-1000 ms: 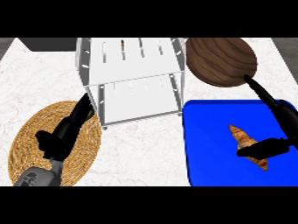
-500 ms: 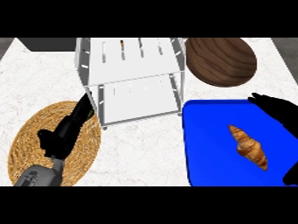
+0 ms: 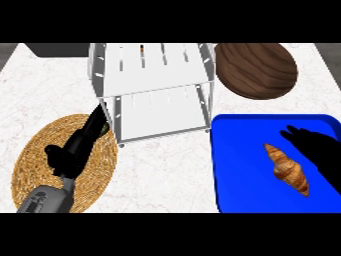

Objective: Pick the croissant from the tray and place it in the tiered basket

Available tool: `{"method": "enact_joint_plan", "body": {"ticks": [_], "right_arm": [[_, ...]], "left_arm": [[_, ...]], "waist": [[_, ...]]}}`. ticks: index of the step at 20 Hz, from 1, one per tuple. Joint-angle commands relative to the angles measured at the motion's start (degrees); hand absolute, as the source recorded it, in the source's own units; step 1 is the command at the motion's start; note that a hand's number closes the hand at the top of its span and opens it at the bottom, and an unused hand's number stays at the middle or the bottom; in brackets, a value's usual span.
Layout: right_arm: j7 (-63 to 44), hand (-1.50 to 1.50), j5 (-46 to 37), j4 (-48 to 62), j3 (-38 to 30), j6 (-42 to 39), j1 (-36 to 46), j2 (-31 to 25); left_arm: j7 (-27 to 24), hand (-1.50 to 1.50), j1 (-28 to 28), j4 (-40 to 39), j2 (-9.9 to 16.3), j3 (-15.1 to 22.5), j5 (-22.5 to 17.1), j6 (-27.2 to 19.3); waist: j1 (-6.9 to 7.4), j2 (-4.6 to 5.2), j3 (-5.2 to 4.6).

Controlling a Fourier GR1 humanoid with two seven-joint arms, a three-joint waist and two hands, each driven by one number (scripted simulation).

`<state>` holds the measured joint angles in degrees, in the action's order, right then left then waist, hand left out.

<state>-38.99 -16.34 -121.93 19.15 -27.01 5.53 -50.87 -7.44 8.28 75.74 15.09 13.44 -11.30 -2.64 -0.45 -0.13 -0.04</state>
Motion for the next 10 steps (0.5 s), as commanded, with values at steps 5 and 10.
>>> {"method": "enact_joint_plan", "body": {"ticks": [5,10], "right_arm": [[-0.78,-1.50,-17.55,6.16,5.55,4.17,-5.43,4.46],[0.01,-1.50,-18.16,14.85,5.36,1.60,-1.08,11.97]], "left_arm": [[1.72,0.00,0.44,0.40,0.44,-1.96,-0.48,2.77],[-2.58,0.00,-1.87,-1.63,-4.08,-0.07,4.03,0.55]], "waist": [[0.28,0.12,0.09],[0.68,0.19,0.05]]}}
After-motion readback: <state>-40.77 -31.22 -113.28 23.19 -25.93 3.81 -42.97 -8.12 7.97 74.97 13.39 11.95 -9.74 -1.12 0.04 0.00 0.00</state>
